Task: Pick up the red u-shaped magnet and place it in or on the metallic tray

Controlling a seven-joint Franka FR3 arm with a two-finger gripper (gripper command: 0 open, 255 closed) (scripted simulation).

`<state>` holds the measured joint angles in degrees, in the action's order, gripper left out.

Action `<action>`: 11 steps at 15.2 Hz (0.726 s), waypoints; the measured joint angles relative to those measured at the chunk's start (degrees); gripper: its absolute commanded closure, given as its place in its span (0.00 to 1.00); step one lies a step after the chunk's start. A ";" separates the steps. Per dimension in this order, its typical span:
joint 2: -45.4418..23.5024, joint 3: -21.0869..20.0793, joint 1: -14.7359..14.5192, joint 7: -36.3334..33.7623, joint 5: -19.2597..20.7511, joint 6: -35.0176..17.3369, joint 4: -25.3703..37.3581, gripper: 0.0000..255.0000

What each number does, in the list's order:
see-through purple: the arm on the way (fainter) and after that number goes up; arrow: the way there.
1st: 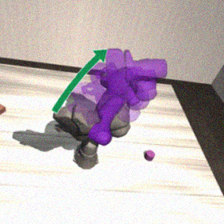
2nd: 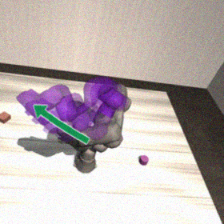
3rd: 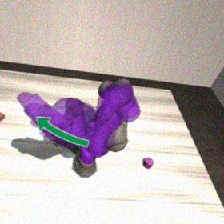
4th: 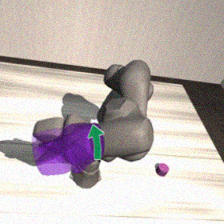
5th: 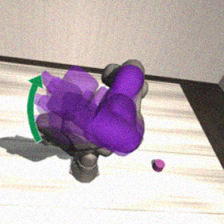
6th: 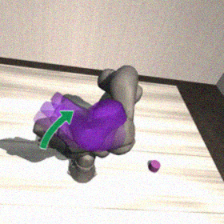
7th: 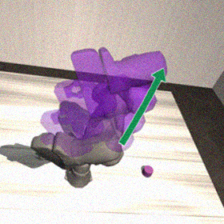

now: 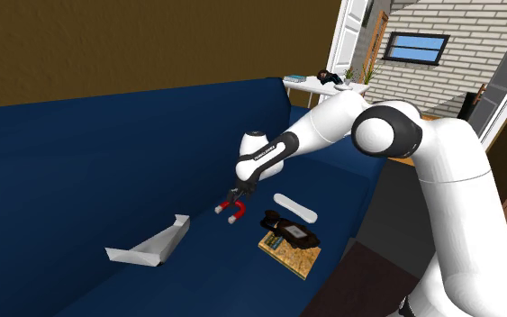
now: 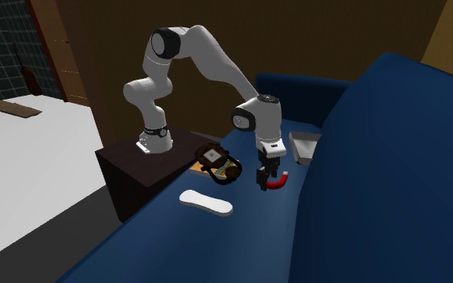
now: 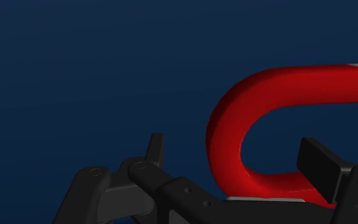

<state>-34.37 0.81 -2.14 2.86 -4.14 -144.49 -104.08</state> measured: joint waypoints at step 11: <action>-0.10 0.00 0.02 0.03 -0.01 -0.08 0.03 1.00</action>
<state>-34.47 0.80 -2.12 2.88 -4.15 -144.57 -104.05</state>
